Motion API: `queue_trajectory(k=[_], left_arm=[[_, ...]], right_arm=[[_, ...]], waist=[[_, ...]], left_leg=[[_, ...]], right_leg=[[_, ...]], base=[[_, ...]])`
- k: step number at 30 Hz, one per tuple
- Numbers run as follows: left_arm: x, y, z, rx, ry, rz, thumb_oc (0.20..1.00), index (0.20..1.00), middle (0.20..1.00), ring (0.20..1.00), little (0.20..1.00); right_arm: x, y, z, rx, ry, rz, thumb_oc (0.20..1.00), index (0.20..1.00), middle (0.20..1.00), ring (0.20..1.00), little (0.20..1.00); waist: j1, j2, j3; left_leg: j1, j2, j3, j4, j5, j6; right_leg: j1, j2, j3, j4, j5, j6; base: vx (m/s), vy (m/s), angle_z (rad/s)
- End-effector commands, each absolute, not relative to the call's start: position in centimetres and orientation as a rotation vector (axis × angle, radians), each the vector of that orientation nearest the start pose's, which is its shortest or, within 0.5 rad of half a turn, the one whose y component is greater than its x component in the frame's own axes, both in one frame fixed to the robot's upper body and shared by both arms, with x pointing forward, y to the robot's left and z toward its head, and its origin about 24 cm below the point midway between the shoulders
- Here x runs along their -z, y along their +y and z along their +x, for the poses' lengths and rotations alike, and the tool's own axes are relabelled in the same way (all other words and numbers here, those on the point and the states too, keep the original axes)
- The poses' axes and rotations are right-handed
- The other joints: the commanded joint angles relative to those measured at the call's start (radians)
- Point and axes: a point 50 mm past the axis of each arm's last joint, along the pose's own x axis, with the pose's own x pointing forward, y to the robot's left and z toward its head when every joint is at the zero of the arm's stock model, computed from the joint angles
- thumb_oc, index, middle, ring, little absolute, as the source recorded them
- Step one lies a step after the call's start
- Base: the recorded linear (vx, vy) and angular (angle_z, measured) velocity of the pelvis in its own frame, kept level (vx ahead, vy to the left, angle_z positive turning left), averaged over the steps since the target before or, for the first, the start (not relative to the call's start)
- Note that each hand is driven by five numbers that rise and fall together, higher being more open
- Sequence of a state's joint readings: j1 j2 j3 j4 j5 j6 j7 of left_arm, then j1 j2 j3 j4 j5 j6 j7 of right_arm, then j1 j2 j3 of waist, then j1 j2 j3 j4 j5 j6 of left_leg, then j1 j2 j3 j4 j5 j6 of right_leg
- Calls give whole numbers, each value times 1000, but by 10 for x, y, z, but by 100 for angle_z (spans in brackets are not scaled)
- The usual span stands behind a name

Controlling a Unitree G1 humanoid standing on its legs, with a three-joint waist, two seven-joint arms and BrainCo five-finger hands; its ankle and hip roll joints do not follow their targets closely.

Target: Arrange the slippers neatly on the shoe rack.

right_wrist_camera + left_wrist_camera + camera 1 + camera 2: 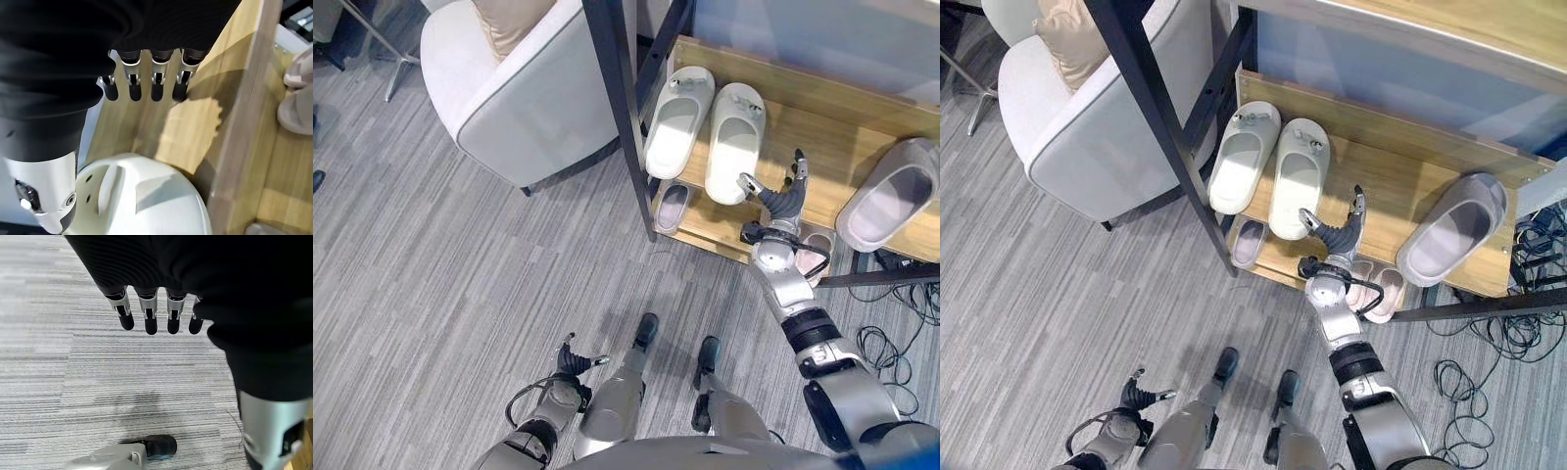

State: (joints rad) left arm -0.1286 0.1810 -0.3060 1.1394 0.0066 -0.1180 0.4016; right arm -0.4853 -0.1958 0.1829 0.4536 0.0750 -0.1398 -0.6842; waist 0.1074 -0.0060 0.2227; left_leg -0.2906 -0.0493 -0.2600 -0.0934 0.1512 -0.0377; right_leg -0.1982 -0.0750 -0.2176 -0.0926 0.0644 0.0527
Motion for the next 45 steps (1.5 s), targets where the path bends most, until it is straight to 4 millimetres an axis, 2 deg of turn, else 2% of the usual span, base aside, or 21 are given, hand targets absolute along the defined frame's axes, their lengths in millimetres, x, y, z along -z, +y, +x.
queue_trajectory(k=[1, 12, 21, 30, 36, 40, 45], left_arm=[[141, 203, 156, -212, 892, 515, 1000, 1000, 1000, 1000, 1000], [146, 205, 145, -196, 931, 506, 1000, 1000, 1000, 1000, 1000], [147, 207, 142, -196, 942, 516, 1000, 1000, 1000, 1000, 1000], [145, 204, 148, -184, 924, 520, 1000, 1000, 1000, 1000, 1000], [148, 205, 141, -179, 952, 528, 1000, 1000, 1000, 1000, 1000], [149, 204, 139, -178, 960, 521, 1000, 1000, 1000, 1000, 1000], [151, 201, 134, -175, 979, 506, 1000, 1000, 1000, 1000, 1000]], right_arm=[[-90, -154, 328, 404, -228, -74, 1000, 1000, 1000, 1000, 1000], [-77, -133, 327, 239, -172, -91, 1000, 1000, 1000, 1000, 1000], [-79, -117, 328, 169, -180, -93, 1000, 1000, 1000, 1000, 1000], [-85, -101, 330, 111, -196, -83, 1000, 1000, 1000, 1000, 1000], [-87, -101, 332, 106, -202, -110, 1000, 1000, 1000, 1000, 1000], [-87, -107, 334, 140, -208, -139, 1000, 1000, 1000, 1000, 1000], [-79, -118, 328, 216, -191, -156, 1000, 1000, 1000, 1000, 1000]], waist=[[6, -19, -29], [7, -18, -31], [17, -24, -28], [26, -21, -29], [32, -20, -36], [32, -18, -40], [19, -15, -51]], left_leg=[[55, 8, 97, 6, -136, 0], [65, 9, 102, 6, -134, -1], [66, 9, 100, 6, -132, -2], [71, 9, 99, 6, -132, -3], [73, 8, 97, 6, -133, -2], [74, 6, 97, 6, -133, -2], [91, 7, 103, 6, -143, 2]], right_leg=[[32, -88, 0, 5, -29, 85], [40, -89, 0, 5, -27, 82], [43, -89, -3, 5, -27, 82], [48, -92, -9, 7, -28, 83], [53, -95, -14, 6, -29, 83], [56, -97, -18, 7, -29, 83], [67, -96, -12, 10, -34, 82]], base=[[-4, 11, -14], [0, 2, -1], [0, 0, 0], [0, 0, 0], [0, 0, 0], [0, 0, 0], [0, 0, 0]])
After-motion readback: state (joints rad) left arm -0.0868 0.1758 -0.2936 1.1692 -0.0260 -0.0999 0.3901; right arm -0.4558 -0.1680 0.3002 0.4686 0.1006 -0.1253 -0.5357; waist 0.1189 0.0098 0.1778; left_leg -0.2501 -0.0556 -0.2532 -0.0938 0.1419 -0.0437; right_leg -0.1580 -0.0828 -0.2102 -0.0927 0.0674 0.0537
